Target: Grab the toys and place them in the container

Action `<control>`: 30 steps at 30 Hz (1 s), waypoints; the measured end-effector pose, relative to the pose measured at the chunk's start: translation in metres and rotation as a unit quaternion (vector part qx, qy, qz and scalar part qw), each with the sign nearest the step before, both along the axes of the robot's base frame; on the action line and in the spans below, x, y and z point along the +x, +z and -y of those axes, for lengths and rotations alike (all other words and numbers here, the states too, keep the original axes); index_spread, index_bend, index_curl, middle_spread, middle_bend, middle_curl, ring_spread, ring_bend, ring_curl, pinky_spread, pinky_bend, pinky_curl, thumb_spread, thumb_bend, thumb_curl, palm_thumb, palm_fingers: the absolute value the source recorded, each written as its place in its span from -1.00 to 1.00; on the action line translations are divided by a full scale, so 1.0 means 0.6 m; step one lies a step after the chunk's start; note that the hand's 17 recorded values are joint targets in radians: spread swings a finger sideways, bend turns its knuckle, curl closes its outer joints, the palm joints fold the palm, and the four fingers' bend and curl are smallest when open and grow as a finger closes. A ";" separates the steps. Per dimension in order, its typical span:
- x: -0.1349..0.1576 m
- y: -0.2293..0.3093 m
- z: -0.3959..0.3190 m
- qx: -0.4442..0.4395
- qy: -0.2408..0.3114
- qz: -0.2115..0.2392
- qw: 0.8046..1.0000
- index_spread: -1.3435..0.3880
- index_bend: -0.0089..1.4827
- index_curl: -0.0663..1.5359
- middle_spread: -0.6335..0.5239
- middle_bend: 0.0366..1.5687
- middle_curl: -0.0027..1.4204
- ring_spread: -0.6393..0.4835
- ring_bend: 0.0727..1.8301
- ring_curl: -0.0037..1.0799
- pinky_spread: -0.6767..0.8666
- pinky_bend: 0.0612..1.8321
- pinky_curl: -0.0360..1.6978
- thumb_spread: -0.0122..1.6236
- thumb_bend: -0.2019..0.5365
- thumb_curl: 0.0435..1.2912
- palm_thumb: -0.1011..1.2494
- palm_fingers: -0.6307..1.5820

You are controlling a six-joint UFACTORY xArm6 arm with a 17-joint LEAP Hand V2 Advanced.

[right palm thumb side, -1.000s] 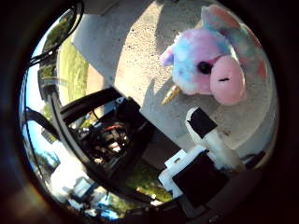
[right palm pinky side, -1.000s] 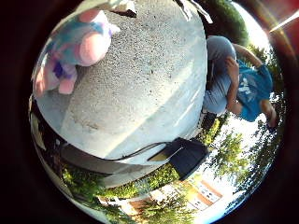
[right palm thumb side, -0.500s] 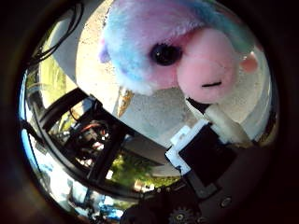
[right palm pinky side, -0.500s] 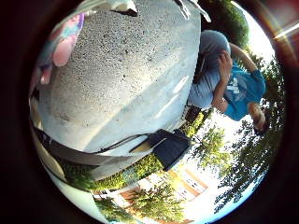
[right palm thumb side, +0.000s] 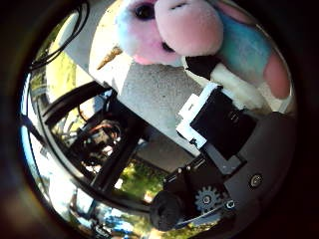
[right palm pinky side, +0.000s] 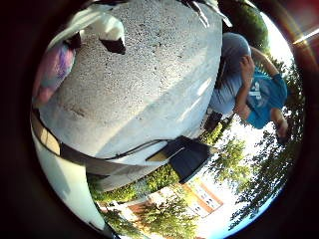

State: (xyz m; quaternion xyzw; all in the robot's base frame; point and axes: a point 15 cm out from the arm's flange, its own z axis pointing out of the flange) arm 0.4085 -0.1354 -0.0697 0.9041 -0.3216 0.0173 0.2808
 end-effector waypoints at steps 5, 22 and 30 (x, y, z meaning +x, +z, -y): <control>-0.007 0.031 -0.024 0.027 0.006 0.027 0.999 -0.41 -0.34 -0.94 -0.36 0.29 0.33 0.02 0.38 0.43 0.26 0.37 -0.12 0.23 -0.46 -0.29 0.55 0.53; -0.074 0.167 -0.118 0.114 -0.097 -0.051 0.987 -0.70 0.12 -0.93 -0.37 0.37 0.59 -0.06 0.45 0.56 0.14 0.49 0.05 0.31 -0.49 -0.03 0.69 0.46; 0.001 0.371 -0.300 0.235 -0.118 -0.052 0.963 -0.75 0.24 -0.94 -0.37 0.39 0.64 -0.07 0.47 0.60 0.11 0.52 0.09 0.34 -0.49 0.03 0.66 0.43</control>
